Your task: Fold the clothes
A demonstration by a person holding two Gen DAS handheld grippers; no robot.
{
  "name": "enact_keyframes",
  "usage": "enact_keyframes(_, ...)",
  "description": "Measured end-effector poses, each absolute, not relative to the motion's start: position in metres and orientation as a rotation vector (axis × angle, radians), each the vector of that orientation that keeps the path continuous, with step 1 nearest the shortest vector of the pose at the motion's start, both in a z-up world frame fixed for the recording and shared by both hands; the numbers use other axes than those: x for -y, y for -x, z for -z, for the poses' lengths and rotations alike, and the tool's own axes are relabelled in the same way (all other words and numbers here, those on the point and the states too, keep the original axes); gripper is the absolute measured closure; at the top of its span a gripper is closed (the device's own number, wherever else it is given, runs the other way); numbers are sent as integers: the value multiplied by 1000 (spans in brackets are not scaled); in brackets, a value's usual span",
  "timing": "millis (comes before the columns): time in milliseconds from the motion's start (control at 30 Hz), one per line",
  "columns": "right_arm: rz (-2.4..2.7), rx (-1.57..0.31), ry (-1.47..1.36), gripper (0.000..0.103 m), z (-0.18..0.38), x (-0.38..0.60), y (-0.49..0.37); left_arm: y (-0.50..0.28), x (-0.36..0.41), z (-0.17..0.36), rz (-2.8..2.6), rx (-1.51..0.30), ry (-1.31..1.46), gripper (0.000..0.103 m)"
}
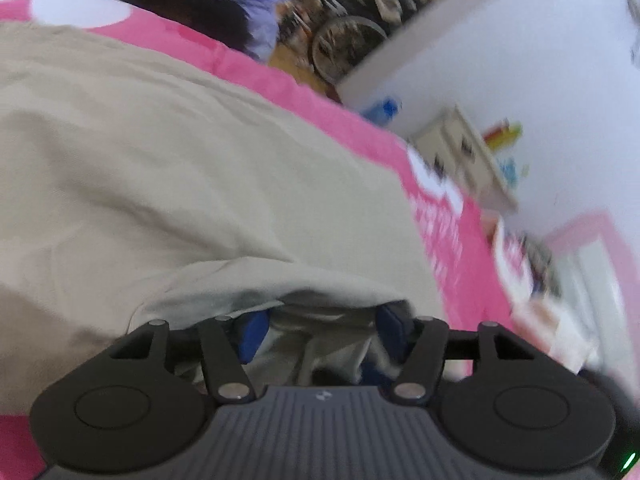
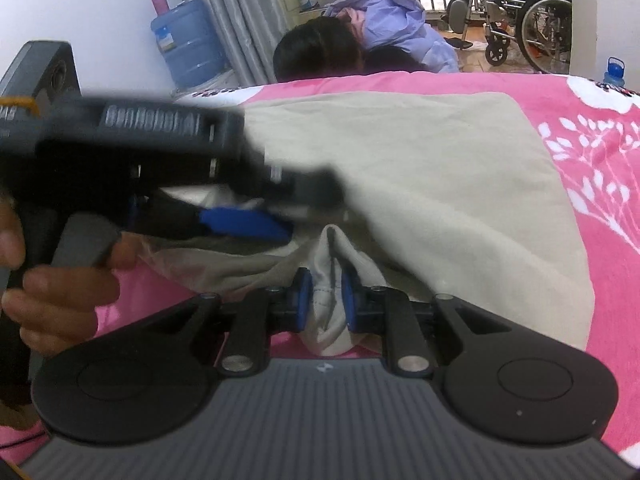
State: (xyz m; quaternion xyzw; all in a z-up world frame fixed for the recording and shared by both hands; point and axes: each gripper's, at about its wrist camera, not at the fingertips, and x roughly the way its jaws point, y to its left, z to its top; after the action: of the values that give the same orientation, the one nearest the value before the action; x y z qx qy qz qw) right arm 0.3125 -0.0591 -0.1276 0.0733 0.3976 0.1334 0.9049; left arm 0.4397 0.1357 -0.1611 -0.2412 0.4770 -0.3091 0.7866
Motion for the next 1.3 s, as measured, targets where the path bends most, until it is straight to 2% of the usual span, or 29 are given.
enact_keyframes(233,-268,-861,-189,88,124,62,-325,-436,-145,142,744,-894,610,44)
enact_keyframes(500,-228,-930,-661,86,141,110,-353,-422,-150,142,796,-893,576,45)
enact_keyframes(700,-220,-896,-855,87,153,130,-347,-414,-156,153,830,-923,567,45)
enact_keyframes(833,-190,-875,-928,85,149,140,-336,-410,-158,162,813,-943,552,51)
enact_keyframes(967,-176,-871,-823,79,131,138,-325,-406,-162,165,813,-947,538,51)
enact_keyframes(1300,-240,-809,-204,78,81,91,-296,-400,-180,164,784,-954,547,54)
